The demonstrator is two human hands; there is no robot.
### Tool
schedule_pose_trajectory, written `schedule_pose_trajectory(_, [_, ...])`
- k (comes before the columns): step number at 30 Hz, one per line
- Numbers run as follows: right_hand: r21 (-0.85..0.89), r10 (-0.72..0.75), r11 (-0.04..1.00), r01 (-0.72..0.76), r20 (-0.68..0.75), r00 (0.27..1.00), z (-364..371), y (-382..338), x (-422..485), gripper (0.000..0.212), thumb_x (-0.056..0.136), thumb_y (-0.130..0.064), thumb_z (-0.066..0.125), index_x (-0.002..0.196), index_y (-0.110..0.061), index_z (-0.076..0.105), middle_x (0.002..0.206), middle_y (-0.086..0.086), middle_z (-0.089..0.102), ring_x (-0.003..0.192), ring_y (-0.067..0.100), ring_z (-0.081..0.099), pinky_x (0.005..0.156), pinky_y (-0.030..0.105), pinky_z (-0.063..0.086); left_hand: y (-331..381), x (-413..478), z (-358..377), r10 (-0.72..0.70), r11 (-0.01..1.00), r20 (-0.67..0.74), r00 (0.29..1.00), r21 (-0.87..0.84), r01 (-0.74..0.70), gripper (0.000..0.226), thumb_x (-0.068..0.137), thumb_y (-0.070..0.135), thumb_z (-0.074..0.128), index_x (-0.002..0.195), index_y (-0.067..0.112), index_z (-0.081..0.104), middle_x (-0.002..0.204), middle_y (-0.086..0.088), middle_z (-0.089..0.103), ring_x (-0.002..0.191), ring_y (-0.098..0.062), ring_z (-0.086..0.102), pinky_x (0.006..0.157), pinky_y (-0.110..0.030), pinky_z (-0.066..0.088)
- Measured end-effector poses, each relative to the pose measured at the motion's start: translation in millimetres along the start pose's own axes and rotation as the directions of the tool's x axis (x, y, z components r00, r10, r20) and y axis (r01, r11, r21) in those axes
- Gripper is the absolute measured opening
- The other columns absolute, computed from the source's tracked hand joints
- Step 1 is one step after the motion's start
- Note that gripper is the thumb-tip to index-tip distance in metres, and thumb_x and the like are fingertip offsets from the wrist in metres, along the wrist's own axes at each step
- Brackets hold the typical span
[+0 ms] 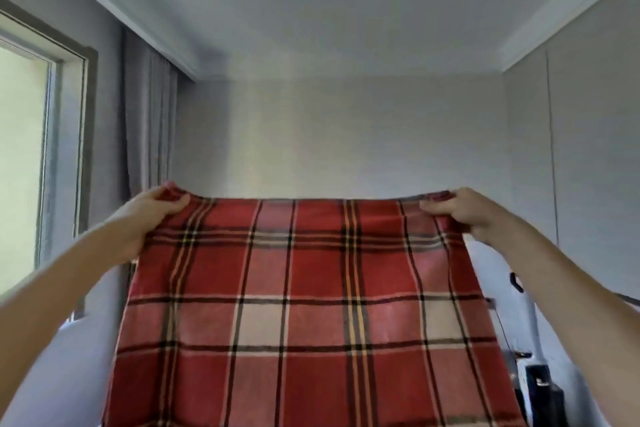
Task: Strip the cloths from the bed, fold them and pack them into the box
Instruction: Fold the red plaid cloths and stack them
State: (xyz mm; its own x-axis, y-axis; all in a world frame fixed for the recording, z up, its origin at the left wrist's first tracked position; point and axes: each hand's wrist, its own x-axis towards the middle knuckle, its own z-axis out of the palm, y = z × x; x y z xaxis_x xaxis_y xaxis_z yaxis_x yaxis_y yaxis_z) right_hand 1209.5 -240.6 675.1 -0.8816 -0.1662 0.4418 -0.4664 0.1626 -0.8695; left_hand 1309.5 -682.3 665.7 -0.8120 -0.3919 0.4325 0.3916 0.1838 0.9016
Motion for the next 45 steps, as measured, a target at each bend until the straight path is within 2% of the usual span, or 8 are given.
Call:
schedule_pose_trajectory(3, [-0.474,0.179,0.855,-0.210,-0.112,0.978,46,102,32,0.018,0.083,-0.012,0.070,0.067,-0.007,0.062,0.058,0.002,0.062,0.064,0.013,0.064,0.045,0.016,0.040,-102,28,18,-0.101,0.915,0.020,0.995,0.395,0.085,0.010,0.089,0.009,0.064,0.080,0.005,0.061,0.071,-0.011,0.063,0.061,-0.021,0.064,0.065,-0.033,0.052])
schedule_pose_trajectory(6, [-0.583,0.089,0.763,-0.279,-0.334,0.939,78,139,72,0.026,0.083,-0.027,0.068,0.094,-0.003,0.070,0.097,0.016,0.070,0.096,0.027,0.066,0.072,0.027,0.048,-126,69,43,0.082,0.745,-0.039,0.996,0.666,-0.035,0.017,0.085,0.016,0.069,0.077,0.001,0.063,0.072,-0.012,0.061,0.083,-0.032,0.063,0.066,-0.035,0.040])
schedule_pose_trajectory(11, [0.166,-0.129,0.954,0.250,-0.526,0.841,61,43,154,0.014,0.083,-0.016,0.072,0.093,-0.007,0.070,0.092,0.008,0.072,0.081,0.015,0.062,0.083,0.033,0.051,-17,151,54,0.298,0.951,-0.350,0.888,0.023,-0.309,0.020,0.086,0.017,0.068,0.073,0.023,0.054,0.075,0.003,0.058,0.086,-0.020,0.056,0.091,-0.046,0.050])
schedule_pose_trajectory(18, [0.313,-0.371,0.813,0.492,-0.373,0.850,35,-10,122,0.036,0.063,-0.035,0.077,0.091,-0.016,0.068,0.083,-0.008,0.074,0.085,0.009,0.069,0.077,0.024,0.054,33,127,27,0.436,0.861,-0.198,0.878,-0.192,-0.471,0.017,0.089,0.026,0.066,0.080,0.027,0.051,0.077,0.015,0.064,0.073,-0.002,0.063,0.075,-0.030,0.057])
schedule_pose_trajectory(27, [0.284,-0.007,0.959,0.015,-0.028,1.000,63,139,-36,0.052,0.043,-0.041,0.083,0.085,-0.013,0.072,0.077,-0.003,0.074,0.068,0.008,0.069,0.060,0.019,0.054,-136,-18,-41,0.093,0.963,0.241,0.966,0.224,-0.148,0.023,0.080,-0.003,0.066,0.071,0.009,0.049,0.056,0.009,0.055,0.051,0.000,0.051,0.054,-0.007,0.044])
schedule_pose_trajectory(33, [0.150,0.334,0.927,-0.345,0.094,0.938,84,254,-186,0.063,0.027,-0.058,0.091,0.076,-0.021,0.079,0.082,-0.001,0.074,0.077,0.011,0.069,0.080,0.023,0.054,-253,-156,-72,-0.323,0.810,0.610,0.723,0.574,-0.122,0.041,0.057,0.038,0.087,0.064,0.023,0.050,0.054,0.006,0.046,0.052,-0.002,0.039,0.051,-0.015,0.033])
schedule_pose_trajectory(39, [-0.026,0.656,0.746,-0.665,0.203,0.727,99,281,-321,0.041,0.062,-0.038,0.082,0.085,-0.006,0.073,0.087,0.006,0.075,0.098,0.020,0.063,0.099,0.034,0.036,-314,-262,-88,-0.559,0.646,0.710,0.429,0.697,-0.312,0.032,0.073,0.014,0.074,0.064,0.031,0.050,0.058,0.025,0.055,0.057,0.005,0.050,0.057,-0.009,0.033])
schedule_pose_trajectory(45, [-0.109,0.697,0.717,-0.689,0.152,0.701,102,276,-394,0.034,0.069,-0.033,0.069,0.093,-0.009,0.071,0.098,0.002,0.073,0.112,0.021,0.056,0.112,0.044,0.026,-316,-323,-107,-0.513,0.501,0.631,0.582,0.771,-0.394,0.034,0.083,0.025,0.069,0.063,0.027,0.041,0.065,0.011,0.050,0.060,-0.003,0.043,0.060,-0.017,0.035])
